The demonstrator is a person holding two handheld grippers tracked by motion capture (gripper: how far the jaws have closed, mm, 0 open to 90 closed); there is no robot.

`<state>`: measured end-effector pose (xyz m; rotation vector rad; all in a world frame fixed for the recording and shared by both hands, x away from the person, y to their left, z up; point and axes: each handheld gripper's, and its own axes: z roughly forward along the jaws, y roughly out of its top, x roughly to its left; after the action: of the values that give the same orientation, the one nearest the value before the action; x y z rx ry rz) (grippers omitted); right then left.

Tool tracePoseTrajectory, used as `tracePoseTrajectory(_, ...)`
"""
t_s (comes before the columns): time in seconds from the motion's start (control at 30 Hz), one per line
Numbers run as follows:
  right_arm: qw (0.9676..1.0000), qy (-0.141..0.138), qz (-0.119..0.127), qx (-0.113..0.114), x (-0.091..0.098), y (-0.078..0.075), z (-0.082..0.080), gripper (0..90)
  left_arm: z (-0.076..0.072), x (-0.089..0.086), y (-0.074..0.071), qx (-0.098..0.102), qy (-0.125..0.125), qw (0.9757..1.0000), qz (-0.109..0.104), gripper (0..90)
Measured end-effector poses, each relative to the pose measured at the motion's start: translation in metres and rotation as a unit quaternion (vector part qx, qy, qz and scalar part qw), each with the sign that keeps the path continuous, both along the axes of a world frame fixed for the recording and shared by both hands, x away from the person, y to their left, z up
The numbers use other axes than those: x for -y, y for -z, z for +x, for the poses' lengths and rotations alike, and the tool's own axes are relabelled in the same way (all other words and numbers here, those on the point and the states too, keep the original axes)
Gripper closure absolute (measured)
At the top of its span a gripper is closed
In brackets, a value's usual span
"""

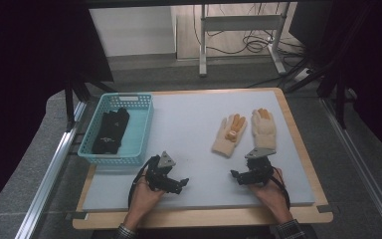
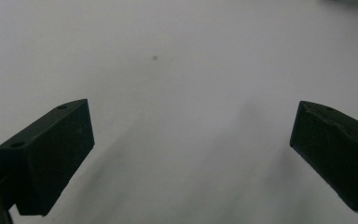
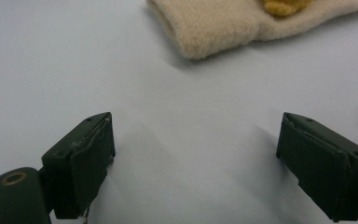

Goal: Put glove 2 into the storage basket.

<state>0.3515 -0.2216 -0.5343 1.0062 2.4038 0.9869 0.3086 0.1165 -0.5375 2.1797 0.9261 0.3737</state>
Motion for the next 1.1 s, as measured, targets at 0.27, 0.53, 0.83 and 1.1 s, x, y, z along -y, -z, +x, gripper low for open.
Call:
tracePoseTrajectory(0.27, 1.0000, 0.000, 0.001, -0.001, 0.000, 0.000, 0.000, 11.0, 0.004, -0.001, 0.011, -0.023, -0.007, 0.9997, 0.006, 0.4)
tracePoseTrajectory(0.53, 1.0000, 0.000, 0.003, -0.002, 0.001, 0.000, 0.000, 12.6, 0.004, -0.001, 0.011, -0.021, -0.007, 0.9997, 0.005, 0.2)
tracePoseTrajectory(0.83, 0.9998, 0.015, 0.013, -0.005, 0.010, -0.008, 0.004, 23.4, 0.004, -0.001, 0.011, -0.021, -0.006, 0.9997, 0.007, 0.2)
tracePoseTrajectory(1.1, 0.9966, 0.074, 0.033, 0.015, 0.057, -0.039, 0.028, 49.0, 0.004, -0.001, 0.011, -0.021, -0.006, 0.9997, 0.007, 0.2)
